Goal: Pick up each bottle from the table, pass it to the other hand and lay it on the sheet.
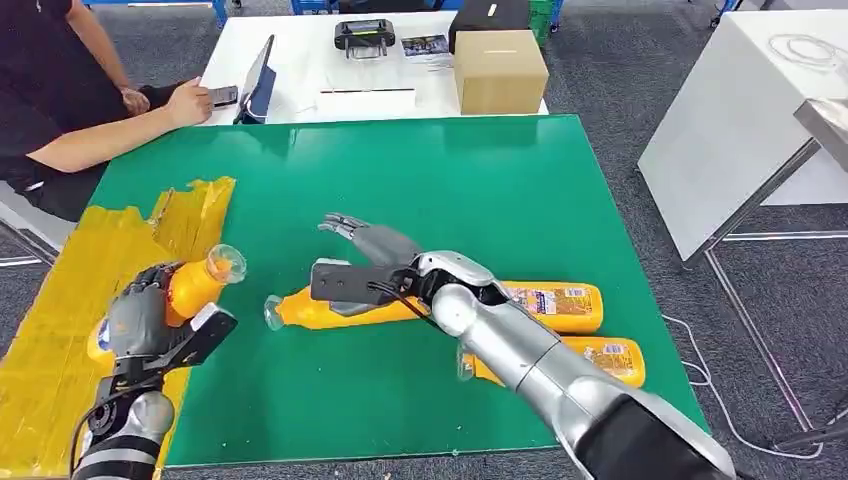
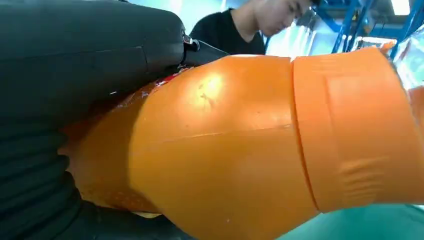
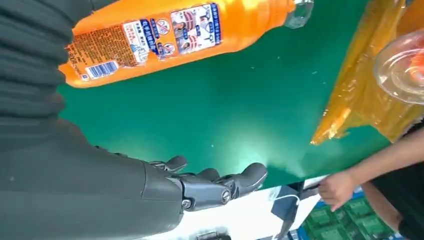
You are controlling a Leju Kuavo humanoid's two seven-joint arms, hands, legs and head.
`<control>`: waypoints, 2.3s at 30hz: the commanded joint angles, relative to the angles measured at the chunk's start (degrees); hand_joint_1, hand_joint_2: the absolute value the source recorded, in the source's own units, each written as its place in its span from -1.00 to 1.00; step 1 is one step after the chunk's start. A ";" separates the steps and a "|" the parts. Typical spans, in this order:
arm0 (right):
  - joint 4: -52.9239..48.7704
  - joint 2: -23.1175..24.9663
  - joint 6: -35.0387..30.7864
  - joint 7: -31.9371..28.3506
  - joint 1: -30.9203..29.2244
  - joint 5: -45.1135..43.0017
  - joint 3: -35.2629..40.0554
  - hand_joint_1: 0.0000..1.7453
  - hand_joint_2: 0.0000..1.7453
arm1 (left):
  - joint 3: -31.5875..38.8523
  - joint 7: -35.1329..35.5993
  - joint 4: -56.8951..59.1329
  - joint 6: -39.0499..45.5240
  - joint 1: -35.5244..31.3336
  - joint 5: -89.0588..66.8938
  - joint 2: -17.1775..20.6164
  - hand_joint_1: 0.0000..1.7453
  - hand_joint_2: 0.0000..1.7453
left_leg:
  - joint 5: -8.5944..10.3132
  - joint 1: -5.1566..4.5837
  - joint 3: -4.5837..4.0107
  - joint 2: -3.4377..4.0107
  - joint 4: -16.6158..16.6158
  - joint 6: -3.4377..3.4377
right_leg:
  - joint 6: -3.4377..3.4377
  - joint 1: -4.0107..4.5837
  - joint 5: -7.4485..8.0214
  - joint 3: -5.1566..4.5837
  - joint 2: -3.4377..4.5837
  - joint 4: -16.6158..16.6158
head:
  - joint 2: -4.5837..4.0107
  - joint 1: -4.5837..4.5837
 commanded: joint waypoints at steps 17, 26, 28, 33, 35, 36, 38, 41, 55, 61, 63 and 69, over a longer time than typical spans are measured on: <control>14.30 0.78 6.13 2.40 -10.43 -3.81 11.93 -1.00 1.00 | -4.00 -2.74 22.16 -6.62 -6.47 -1.76 7.42 1.00 1.00 | -0.04 0.00 0.20 0.06 -0.03 -0.01 | -0.06 0.02 -0.04 0.15 0.03 0.03 | 0.00 -0.02; 20.23 3.21 8.70 3.62 -12.31 -4.63 15.93 -1.00 1.00 | -6.75 -6.26 28.13 -12.49 -7.65 -0.93 11.16 -1.00 -1.00 | -0.11 0.05 0.39 0.14 -0.01 -0.03 | -0.11 0.08 -0.09 0.28 0.08 0.12 | 0.00 0.00; 21.25 3.68 9.23 3.68 -12.56 -4.60 16.81 -1.00 1.00 | -7.99 -6.69 29.44 -13.04 -8.14 -1.84 11.70 -1.00 -1.00 | -0.04 0.01 0.35 0.13 -0.05 -0.02 | -0.07 0.03 -0.03 0.22 0.10 0.13 | 0.00 0.00; 23.05 3.78 9.84 3.64 -12.27 -4.56 18.38 -1.00 1.00 | -9.95 -7.37 31.80 -15.70 -9.46 -2.22 13.08 -1.00 -1.00 | 0.02 0.04 0.46 0.07 -0.05 -0.09 | -0.10 0.07 -0.03 0.36 0.02 0.14 | 0.00 -0.02; 23.71 3.83 10.44 3.61 -12.06 -4.22 19.48 -1.00 1.00 | -10.94 -7.87 32.64 -17.28 -9.97 -2.23 13.98 -1.00 -1.00 | 0.05 0.02 0.50 0.05 -0.06 -0.12 | -0.09 0.03 -0.03 0.40 0.04 0.16 | 0.00 -0.02; 23.85 3.83 10.46 3.61 -12.02 -4.13 19.65 -1.00 1.00 | -11.02 -8.10 32.78 -17.40 -10.04 -2.08 14.05 -1.00 -1.00 | 0.05 0.08 0.55 0.07 -0.04 -0.14 | -0.13 0.10 -0.01 0.47 0.04 0.13 | 0.00 -0.02; 24.86 4.01 10.29 3.58 -11.43 -3.58 20.92 -1.00 1.00 | -10.89 -10.33 33.16 -18.75 -10.74 0.22 14.05 -1.00 -1.00 | 0.08 0.10 0.62 0.10 -0.07 -0.15 | -0.15 0.12 0.03 0.54 0.08 0.11 | 0.00 0.00; 26.83 4.53 8.22 4.20 -9.86 -0.41 23.40 -1.00 1.00 | -8.05 -16.04 31.19 -22.76 -10.70 7.20 12.63 -1.00 -1.00 | 0.08 0.01 0.88 -0.04 -0.09 -0.16 | -0.12 0.02 -0.04 0.78 -0.02 0.18 | 0.00 0.00; 34.29 4.68 -3.91 11.11 -4.00 12.57 23.65 -1.00 1.00 | -2.99 -20.07 0.58 -42.50 -2.13 45.38 4.68 -1.00 -1.00 | 0.20 0.16 0.67 -0.26 -0.04 -0.28 | -0.21 0.18 0.03 0.66 -0.28 0.08 | 0.00 0.00; 35.84 4.77 -2.02 13.68 -2.48 14.68 20.66 -0.88 1.00 | -1.58 -20.07 -1.11 -45.33 -3.56 45.91 1.95 -1.00 -1.00 | 0.19 0.19 0.59 -0.34 -0.05 -0.27 | -0.25 0.22 0.02 0.69 -0.35 0.01 | 0.00 0.00; 35.87 4.65 -1.44 13.47 -2.06 15.11 20.08 1.00 1.00 | -1.60 -20.07 -0.84 -44.46 -4.20 45.15 1.55 -1.00 -1.00 | 0.19 0.20 0.51 -0.33 -0.01 -0.27 | -0.26 0.23 0.02 0.59 -0.35 0.04 | 0.00 0.02; 35.92 4.76 -0.70 13.22 -1.86 14.91 19.04 1.00 1.00 | -0.14 -20.07 -1.31 -45.65 -4.43 47.50 0.72 -1.00 -1.00 | 0.21 0.24 0.56 -0.19 -0.05 -0.28 | -0.27 0.23 0.07 0.51 -0.24 0.02 | 0.00 -0.02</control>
